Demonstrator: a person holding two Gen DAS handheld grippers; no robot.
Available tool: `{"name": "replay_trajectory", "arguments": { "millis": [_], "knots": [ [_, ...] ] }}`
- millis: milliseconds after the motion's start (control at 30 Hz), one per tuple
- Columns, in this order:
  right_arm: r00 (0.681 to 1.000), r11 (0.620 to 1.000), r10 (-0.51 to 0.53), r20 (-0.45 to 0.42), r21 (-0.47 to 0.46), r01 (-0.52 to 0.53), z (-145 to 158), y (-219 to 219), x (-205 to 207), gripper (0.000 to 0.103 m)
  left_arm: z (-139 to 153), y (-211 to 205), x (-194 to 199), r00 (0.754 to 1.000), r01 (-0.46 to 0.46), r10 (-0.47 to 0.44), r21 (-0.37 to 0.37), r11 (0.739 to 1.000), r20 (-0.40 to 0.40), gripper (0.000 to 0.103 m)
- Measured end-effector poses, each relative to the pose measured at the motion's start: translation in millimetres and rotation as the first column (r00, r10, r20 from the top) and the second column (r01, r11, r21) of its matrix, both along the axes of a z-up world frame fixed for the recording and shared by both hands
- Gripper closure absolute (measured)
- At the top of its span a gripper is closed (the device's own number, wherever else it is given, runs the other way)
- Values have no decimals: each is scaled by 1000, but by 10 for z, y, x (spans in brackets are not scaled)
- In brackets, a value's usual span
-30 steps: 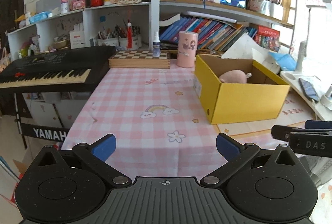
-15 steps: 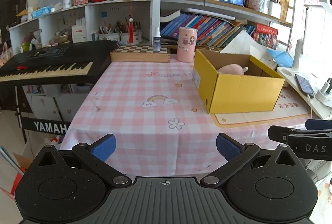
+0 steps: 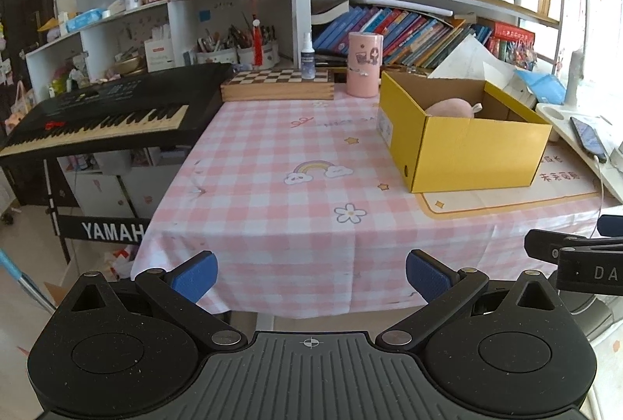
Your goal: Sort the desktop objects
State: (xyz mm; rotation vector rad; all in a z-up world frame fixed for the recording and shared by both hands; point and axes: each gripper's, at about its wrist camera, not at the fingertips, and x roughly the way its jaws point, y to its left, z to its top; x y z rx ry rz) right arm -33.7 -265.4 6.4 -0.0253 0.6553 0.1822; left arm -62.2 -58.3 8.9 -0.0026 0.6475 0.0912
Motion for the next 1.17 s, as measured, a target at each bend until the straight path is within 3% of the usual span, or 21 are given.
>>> {"name": "replay_trajectory", "arguments": {
  "millis": [1167],
  "knots": [
    [999, 1000, 13, -31, 4, -13, -71, -13, 37, 2, 14, -70, 54, 1000, 11, -10, -17, 1000, 16, 0]
  ]
}}
